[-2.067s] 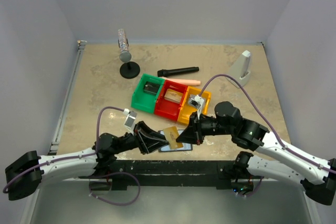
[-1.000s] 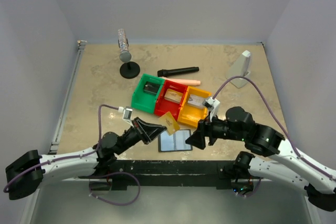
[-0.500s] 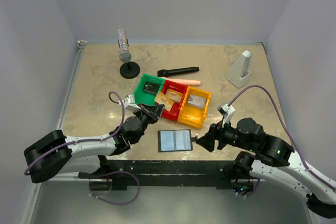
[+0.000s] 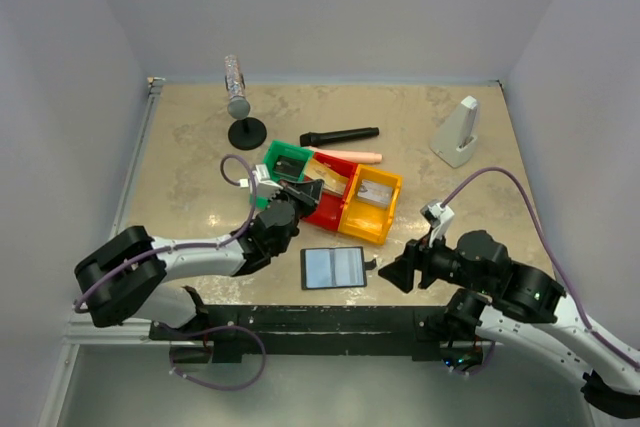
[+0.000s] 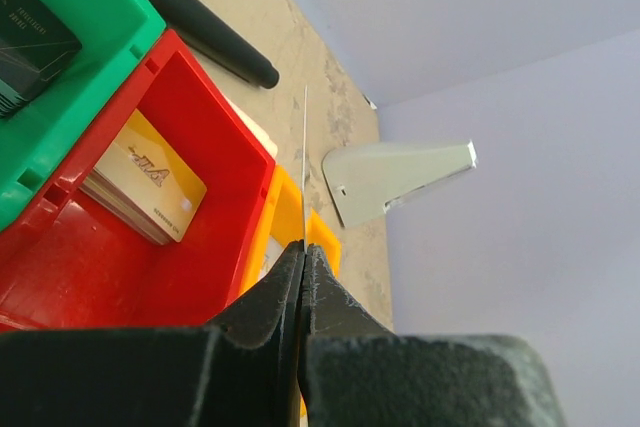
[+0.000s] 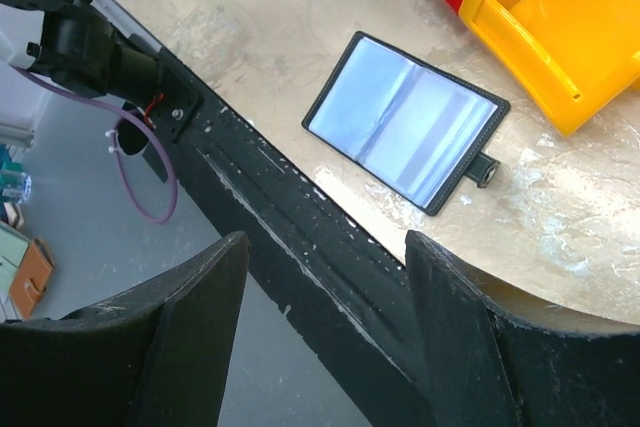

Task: Take the credit cards out of the card holder
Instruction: Place the credit card in the storage box.

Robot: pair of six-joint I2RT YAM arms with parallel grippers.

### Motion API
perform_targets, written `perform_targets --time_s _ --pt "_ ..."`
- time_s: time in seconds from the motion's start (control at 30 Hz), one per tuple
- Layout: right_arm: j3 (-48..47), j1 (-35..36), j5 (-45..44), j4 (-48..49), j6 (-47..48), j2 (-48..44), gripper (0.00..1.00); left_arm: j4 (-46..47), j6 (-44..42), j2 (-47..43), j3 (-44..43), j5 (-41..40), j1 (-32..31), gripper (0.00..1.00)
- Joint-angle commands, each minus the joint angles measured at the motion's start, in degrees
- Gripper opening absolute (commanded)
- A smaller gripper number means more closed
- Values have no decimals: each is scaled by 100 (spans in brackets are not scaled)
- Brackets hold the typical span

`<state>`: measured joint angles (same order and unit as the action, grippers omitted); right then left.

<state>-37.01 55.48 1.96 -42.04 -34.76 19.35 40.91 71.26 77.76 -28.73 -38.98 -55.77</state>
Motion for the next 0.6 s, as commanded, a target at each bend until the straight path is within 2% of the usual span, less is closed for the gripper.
perform_targets --time_s 0.0,0.37,0.57 --pt "-113 -2 -187 3 75 -186 68 -126 370 301 -405 -171 92 0" --pt "-95 -2 -187 -93 66 -362 68 -680 1161 1048 -923 -127 145 0" --pt "-130 -11 -327 -252 49 -476 68 -716 1311 1417 -1091 -145 206 0"
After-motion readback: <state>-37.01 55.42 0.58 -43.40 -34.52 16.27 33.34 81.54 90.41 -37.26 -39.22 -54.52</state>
